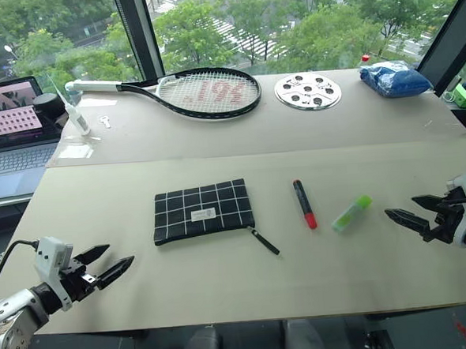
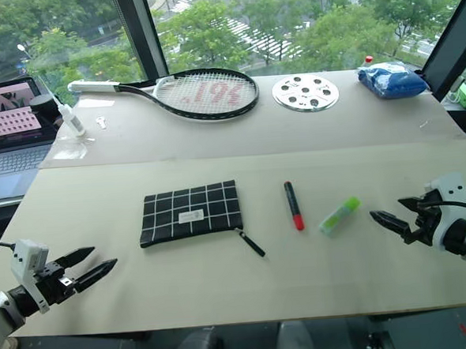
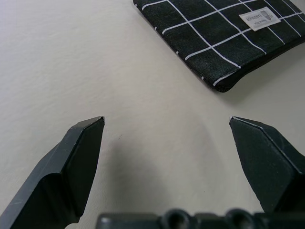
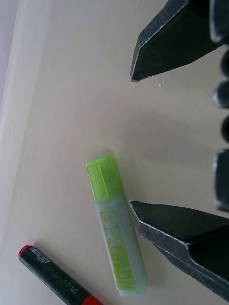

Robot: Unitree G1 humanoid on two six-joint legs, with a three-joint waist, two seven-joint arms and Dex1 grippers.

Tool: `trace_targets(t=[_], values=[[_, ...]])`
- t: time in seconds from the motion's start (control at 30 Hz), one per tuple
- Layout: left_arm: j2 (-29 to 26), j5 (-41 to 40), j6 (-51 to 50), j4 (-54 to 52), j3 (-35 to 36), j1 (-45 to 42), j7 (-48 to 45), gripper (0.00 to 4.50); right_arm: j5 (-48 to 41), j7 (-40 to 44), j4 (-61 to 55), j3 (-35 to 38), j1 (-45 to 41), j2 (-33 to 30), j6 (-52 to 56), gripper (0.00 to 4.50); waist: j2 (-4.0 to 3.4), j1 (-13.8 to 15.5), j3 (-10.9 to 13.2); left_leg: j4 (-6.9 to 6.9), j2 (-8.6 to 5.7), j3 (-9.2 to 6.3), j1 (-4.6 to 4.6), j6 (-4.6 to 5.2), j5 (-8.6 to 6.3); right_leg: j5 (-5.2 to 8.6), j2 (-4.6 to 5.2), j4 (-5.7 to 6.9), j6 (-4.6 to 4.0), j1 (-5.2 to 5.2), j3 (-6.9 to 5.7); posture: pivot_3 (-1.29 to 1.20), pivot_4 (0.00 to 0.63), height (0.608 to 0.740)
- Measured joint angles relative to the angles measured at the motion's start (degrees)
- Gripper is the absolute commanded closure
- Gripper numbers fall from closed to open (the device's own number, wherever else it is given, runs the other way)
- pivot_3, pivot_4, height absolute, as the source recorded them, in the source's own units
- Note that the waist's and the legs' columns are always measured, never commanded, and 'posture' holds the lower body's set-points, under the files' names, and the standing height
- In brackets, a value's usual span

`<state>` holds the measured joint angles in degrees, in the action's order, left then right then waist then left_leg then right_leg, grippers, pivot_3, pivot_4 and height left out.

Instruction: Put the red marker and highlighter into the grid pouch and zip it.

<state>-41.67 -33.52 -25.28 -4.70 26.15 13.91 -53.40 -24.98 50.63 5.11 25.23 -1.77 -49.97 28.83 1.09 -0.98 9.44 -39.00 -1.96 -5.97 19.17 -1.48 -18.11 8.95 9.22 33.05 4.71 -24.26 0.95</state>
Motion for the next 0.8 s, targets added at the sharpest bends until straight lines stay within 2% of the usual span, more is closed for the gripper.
trace_targets(t=[0.17, 0.33, 0.37, 0.4, 0.53, 0.63, 0.73, 0.8], values=[[0.08, -0.54, -0.02, 0.61, -0.28, -2.19, -1.21, 0.0, -0.06, -0.2, -0.07, 0.03, 0.21, 0.02, 0.01, 0.09, 0.0, 0.2, 0.0, -0.01, 0.0, 0.0, 0.0, 0.0, 0.0, 0.0, 0.0, 0.01, 0.0, 0.01, -0.01, 0.0, 0.15, 0.74], [-1.0, 0.77, 0.69, 5.1, -3.17, -9.13, -3.63, 0.0, -4.25, -0.66, -2.19, 0.86, -2.07, 1.77, 2.97, 1.5, 0.0, 0.05, 0.0, -0.01, 0.0, -0.01, -0.02, 0.0, 0.0, -0.02, -0.01, 0.02, -0.03, 0.01, 0.0, 0.0, 0.15, 0.74], [-1.67, 2.77, 3.19, 5.61, -4.44, -10.01, -4.22, 0.0, -5.87, -0.51, -3.25, 0.97, -2.82, 1.93, 4.04, 1.5, -0.01, -0.13, 0.0, -0.01, 0.0, -0.01, -0.02, 0.0, 0.0, -0.02, -0.02, 0.02, -0.03, 0.0, 0.0, 0.0, 0.15, 0.74], [-2.25, 3.87, 4.51, 5.65, -5.24, -10.22, -4.79, 0.0, -6.58, -0.36, -3.96, 0.99, -3.33, 1.93, 4.44, 2.13, -0.01, -0.29, 0.0, 0.0, 0.01, 0.0, -0.01, 0.0, 0.0, -0.02, -0.03, 0.02, -0.04, -0.01, 0.0, 0.0, 0.15, 0.74], [-4.59, 10.12, 13.55, 7.63, -9.12, -11.59, -7.98, 0.0, -10.18, 0.05, -8.16, 0.32, -6.87, 1.93, 7.67, 3.35, -0.01, -0.43, 0.0, 0.01, 0.0, 0.0, 0.02, 0.0, 0.0, -0.03, -0.02, 0.03, -0.03, -0.03, 0.0, 0.0, 0.15, 0.74], [-5.61, 13.42, 18.75, 10.53, -11.02, -13.12, -9.46, 0.0, -11.15, 0.13, -12.18, -3.58, -9.79, 2.49, 9.46, 4.38, -0.01, -0.34, 0.0, 0.0, 0.01, 0.0, 0.02, 0.01, 0.0, -0.03, -0.03, 0.02, -0.03, -0.04, -0.01, 0.0, 0.15, 0.74], [-6.68, 16.4, 24.07, 12.45, -13.22, -15.97, -11.12, 0.0, -11.1, 0.3, -16.97, -13.69, -15.53, 7.44, 10.66, 4.45, 0.01, -0.47, 0.01, 0.0, 0.06, -0.02, -0.01, 0.0, 0.0, -0.02, -0.07, 0.02, -0.03, -0.05, -0.02, 0.0, 0.15, 0.74], [-7.92, 18.9, 27.72, 13.87, -15.32, -17.68, -12.3, 0.0, -7.79, -0.77, -18.01, -22.96, -19.64, 11.65, 10.42, 4.45, 0.0, -0.7, 0.01, 0.0, 0.05, -0.02, 0.03, 0.0, 0.0, -0.03, -0.07, 0.08, -0.04, -0.13, -0.02, 0.0, 0.15, 0.74]])
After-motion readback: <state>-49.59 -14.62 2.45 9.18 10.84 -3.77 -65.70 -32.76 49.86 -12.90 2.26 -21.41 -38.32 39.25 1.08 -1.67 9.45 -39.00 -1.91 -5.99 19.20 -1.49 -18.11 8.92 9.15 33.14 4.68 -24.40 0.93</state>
